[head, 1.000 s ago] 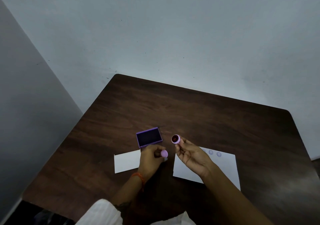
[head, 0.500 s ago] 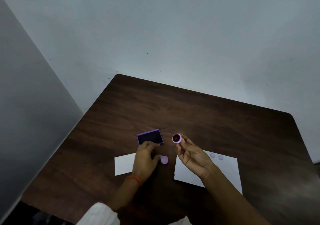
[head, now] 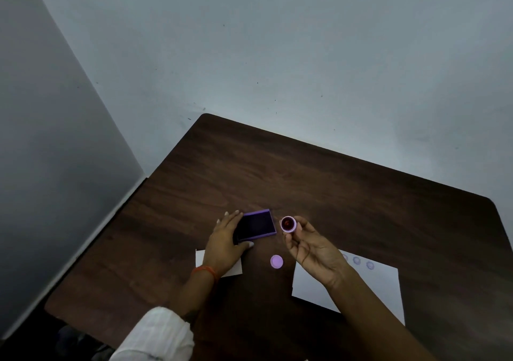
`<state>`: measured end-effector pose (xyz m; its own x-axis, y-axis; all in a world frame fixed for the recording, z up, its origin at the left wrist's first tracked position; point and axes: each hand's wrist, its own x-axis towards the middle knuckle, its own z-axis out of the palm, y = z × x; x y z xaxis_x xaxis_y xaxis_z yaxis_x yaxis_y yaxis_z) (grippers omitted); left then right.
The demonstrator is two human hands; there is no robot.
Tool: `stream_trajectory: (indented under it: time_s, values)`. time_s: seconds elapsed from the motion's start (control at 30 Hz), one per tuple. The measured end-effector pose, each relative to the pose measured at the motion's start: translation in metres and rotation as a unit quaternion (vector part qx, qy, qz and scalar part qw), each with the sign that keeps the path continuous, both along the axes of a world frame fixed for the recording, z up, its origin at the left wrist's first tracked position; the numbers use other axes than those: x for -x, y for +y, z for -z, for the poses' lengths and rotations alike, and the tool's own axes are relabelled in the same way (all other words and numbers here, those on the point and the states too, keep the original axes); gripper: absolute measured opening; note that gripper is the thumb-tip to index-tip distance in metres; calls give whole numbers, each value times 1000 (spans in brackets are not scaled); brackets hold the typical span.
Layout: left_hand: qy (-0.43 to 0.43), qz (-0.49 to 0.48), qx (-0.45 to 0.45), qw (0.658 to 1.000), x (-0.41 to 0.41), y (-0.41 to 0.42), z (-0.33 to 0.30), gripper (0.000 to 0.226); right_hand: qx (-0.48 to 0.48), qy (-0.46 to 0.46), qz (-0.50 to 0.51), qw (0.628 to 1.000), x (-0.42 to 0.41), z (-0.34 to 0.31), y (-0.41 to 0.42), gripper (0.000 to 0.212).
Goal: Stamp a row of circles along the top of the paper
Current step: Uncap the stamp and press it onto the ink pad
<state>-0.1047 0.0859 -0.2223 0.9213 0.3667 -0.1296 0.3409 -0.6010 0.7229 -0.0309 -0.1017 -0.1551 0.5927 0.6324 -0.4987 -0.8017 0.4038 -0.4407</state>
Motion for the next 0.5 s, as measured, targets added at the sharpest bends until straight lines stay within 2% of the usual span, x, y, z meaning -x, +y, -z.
stream_trajectory:
  time_s: [0.1, 0.17, 0.23, 0.3, 0.33, 0.4, 0.43, 0.5]
  values:
    - [-8, -18, 21, 1000, -1, -2, 2, 71, 10, -16, -7, 1000, -3, -2, 6, 49]
    - [-13, -29, 27, 999, -1, -4, 3, 69, 41, -21, -6, 999, -8, -1, 11, 32]
    - [-20, -37, 33, 999, -1, -5, 3, 68, 108, -61, -19, 992, -12, -2, 19, 24]
    - [-26, -44, 44, 998, 1, -6, 2, 69, 218, -154, -47, 963, -14, 0, 31, 22]
    - [-28, -47, 47, 997, 1, -5, 3, 69, 286, -222, -70, 930, -14, 3, 37, 21]
    - [-33, -49, 45, 997, 2, -4, 4, 71, 402, -380, -110, 826, -13, 11, 50, 19]
    - [-33, -50, 43, 997, 2, -3, 4, 72, 435, -449, -119, 772, -13, 15, 57, 19]
    - [-35, -49, 43, 997, 2, -3, 6, 71, 450, -553, -137, 688, -11, 23, 68, 17]
